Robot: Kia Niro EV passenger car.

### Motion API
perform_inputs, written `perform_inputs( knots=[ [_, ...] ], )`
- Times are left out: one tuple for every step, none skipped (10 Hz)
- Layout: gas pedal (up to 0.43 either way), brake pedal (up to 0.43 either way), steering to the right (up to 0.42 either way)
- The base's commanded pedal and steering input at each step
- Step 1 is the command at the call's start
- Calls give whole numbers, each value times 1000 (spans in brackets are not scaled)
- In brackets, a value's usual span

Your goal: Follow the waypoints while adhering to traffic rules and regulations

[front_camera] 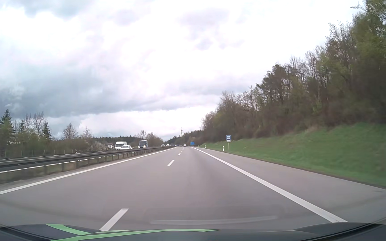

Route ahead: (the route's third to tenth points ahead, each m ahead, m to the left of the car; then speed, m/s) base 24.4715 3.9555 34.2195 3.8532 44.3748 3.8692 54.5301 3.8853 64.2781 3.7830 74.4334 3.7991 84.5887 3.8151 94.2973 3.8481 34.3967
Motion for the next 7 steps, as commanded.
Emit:
perform_inputs(
  knots=[
    [449,0,-4],
    [449,0,-4],
    [449,0,-4],
    [449,0,-4],
    [449,0,-4],
    [449,0,-4],
    [449,0,-4]
  ],
)
